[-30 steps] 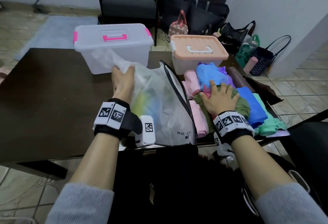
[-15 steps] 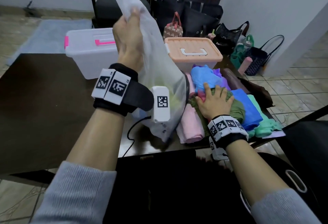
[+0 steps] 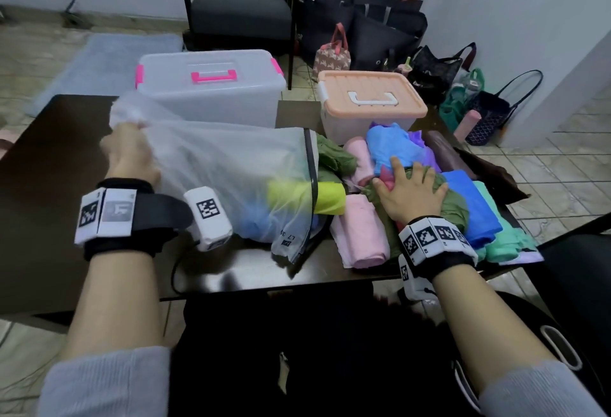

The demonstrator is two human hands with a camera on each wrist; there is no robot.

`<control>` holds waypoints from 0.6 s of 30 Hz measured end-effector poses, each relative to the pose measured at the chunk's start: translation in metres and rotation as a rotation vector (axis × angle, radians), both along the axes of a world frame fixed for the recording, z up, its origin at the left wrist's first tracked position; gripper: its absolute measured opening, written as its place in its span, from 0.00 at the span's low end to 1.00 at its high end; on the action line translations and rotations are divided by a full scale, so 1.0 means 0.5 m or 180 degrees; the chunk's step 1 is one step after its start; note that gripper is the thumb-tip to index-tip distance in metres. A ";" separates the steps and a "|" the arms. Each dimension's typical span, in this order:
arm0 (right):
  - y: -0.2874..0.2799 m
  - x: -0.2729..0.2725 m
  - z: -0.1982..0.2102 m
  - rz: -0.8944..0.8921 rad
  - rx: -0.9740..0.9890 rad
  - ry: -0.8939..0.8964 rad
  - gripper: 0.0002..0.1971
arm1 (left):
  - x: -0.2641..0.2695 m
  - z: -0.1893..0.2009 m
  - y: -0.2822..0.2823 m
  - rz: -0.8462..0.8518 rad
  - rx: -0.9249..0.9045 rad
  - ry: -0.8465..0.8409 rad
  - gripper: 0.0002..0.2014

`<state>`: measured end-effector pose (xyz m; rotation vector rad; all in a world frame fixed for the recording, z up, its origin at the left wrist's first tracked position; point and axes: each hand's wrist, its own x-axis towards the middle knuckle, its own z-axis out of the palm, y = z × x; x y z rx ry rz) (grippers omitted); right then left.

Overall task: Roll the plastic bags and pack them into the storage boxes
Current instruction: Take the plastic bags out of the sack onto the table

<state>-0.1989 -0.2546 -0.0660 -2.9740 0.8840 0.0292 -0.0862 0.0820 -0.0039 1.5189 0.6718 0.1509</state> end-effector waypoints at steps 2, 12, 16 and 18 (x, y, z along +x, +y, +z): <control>-0.003 0.000 0.005 -0.0001 0.0064 -0.0021 0.32 | -0.006 -0.020 0.028 -0.0051 0.0471 0.0366 0.27; 0.024 0.003 0.042 -0.0002 0.0277 -0.0427 0.27 | -0.038 0.042 -0.165 -0.1039 0.2553 -0.0952 0.19; 0.051 0.011 0.071 0.0314 0.0270 -0.0547 0.25 | -0.069 -0.009 -0.309 -0.2420 0.2474 -0.0391 0.27; 0.067 0.011 0.088 0.0672 0.0277 -0.0444 0.27 | -0.082 -0.052 -0.341 -0.2686 0.2707 -0.0110 0.27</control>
